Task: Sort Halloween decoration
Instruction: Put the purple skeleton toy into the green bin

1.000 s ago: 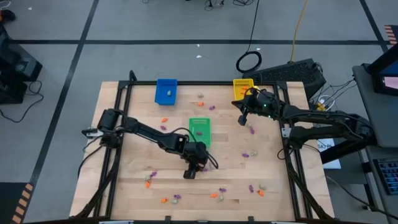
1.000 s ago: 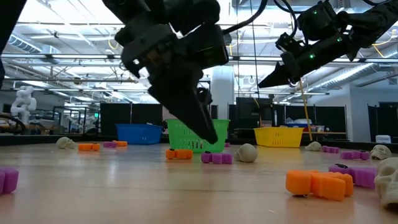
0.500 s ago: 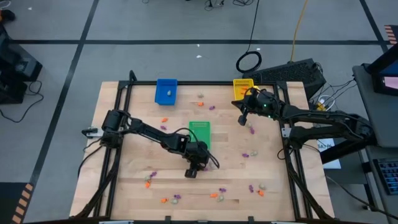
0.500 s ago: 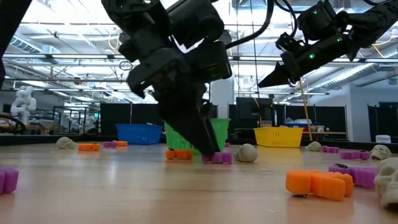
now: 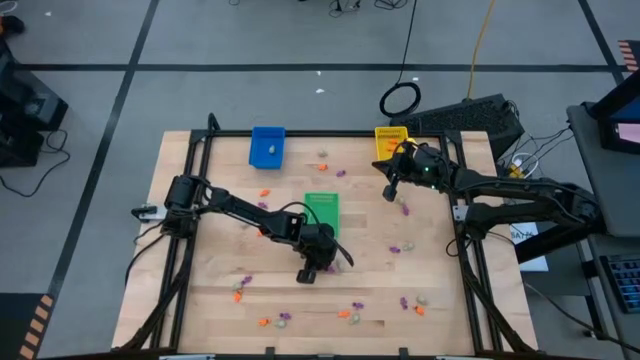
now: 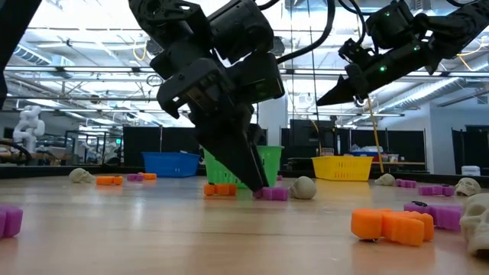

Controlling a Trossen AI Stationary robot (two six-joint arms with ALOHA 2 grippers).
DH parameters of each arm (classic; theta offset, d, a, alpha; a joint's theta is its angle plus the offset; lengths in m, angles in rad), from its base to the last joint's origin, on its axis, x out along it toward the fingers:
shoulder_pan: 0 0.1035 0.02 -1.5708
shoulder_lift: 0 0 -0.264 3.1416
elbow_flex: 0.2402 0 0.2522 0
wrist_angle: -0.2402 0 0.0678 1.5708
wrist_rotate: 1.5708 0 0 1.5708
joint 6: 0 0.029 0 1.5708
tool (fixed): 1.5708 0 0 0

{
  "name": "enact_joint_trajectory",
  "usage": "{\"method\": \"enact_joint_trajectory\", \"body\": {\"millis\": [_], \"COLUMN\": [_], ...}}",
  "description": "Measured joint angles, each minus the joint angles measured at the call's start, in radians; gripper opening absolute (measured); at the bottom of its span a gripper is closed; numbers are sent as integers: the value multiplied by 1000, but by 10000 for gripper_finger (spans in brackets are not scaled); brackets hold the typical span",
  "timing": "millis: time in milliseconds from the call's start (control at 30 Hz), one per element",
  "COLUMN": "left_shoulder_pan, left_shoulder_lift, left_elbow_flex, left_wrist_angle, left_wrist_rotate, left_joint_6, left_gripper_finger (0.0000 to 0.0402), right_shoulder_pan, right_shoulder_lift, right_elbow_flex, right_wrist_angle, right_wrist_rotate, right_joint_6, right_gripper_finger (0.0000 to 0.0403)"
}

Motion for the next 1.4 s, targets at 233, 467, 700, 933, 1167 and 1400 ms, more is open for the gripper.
{"method": "enact_joint_trajectory", "body": {"millis": [233, 467, 700, 933, 1167, 1400], "left_shoulder_pan": [0, -19, -55, -110, -144, -135], "left_shoulder_lift": [-1, -1, -1, -1, 35, 81], "left_elbow_flex": [15, 105, 159, 152, 151, 153], "left_wrist_angle": [-20, -124, -201, -203, -175, -136], "left_wrist_rotate": [12, -32, -120, -291, -349, -342], "left_joint_6": [2, 30, -47, -159, -159, -207], "left_gripper_finger": [5, 0, 0, 54, 130, 137], "right_shoulder_pan": [0, 0, 1, 2, 2, 2], "right_shoulder_lift": [0, 0, 0, 0, 0, 0], "right_elbow_flex": [0, 1, 1, 1, 1, 1], "right_wrist_angle": [24, 26, 25, 22, 25, 28], "right_wrist_rotate": [0, -5, -5, -5, -6, -6], "right_joint_6": [-21, -23, -41, -38, -38, -15], "right_gripper_finger": [0, 0, 0, 0, 0, 0]}}
